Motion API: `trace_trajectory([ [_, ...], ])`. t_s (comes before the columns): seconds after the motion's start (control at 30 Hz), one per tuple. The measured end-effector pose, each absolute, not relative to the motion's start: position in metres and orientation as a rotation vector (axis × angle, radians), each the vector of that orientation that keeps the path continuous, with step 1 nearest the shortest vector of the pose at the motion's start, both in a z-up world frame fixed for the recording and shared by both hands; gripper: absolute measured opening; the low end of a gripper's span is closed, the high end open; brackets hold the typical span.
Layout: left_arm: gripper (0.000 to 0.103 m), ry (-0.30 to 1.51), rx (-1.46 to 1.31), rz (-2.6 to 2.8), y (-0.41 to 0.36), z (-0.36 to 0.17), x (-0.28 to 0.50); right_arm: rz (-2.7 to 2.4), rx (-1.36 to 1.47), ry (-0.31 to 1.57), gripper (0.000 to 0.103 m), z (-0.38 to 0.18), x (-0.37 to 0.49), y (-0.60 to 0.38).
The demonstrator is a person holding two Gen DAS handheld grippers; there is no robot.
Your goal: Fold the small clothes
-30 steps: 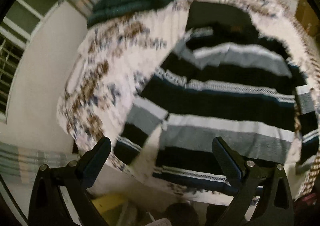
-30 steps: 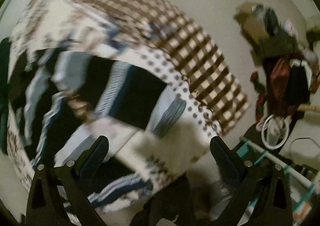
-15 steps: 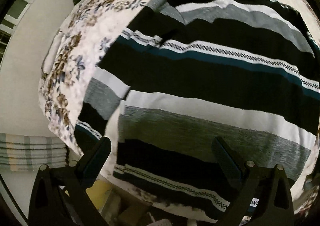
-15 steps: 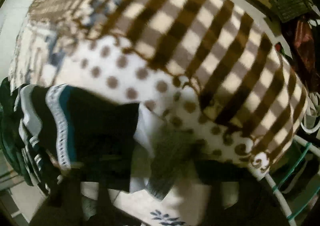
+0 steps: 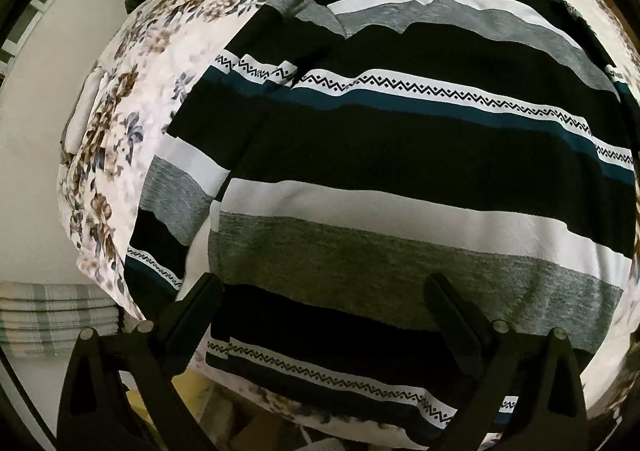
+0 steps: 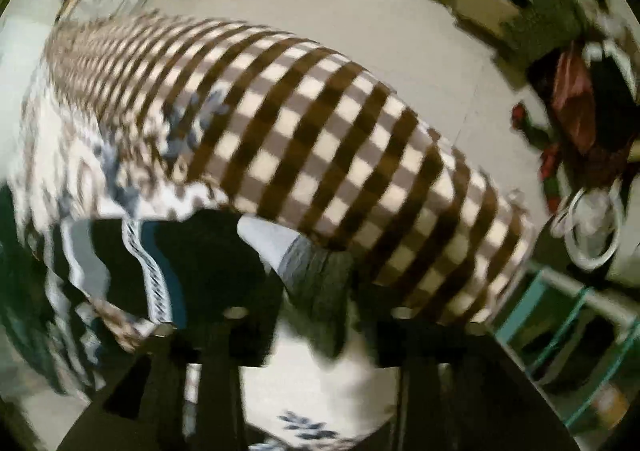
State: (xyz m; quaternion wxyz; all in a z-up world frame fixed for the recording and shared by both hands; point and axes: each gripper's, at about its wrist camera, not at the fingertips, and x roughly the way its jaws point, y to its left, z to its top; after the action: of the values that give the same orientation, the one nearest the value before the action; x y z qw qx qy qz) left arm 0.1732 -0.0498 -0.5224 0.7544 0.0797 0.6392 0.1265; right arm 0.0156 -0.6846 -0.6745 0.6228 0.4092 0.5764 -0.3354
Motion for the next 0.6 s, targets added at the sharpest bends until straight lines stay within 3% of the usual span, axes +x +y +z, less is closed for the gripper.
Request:
trace_trajectory([
  [0.03,0.103,1.391,0.178,0.276,-0.049,-0.522,0.174,-0.754,0.847,1.344,0.06,-0.671,0.025,-0.676],
  [0.23,0.103,1.344,0.243,0.252,-0.057,-0.519,0.176,-0.497,0.449,1.398,0.061,-0.647,0.093,-0.604],
  [0.47,0.103,1.293,0.261,0.245,-0.08,-0.525,0.196,-0.112,0.098,1.288,0.061,-0.645,0.285,-0.49],
  [0.6,0.103,1.281,0.258,0.234,-0.1,-0.535,0.213,-0.003,-0.069,1.329,0.061,-0.674,0.387,-0.449],
])
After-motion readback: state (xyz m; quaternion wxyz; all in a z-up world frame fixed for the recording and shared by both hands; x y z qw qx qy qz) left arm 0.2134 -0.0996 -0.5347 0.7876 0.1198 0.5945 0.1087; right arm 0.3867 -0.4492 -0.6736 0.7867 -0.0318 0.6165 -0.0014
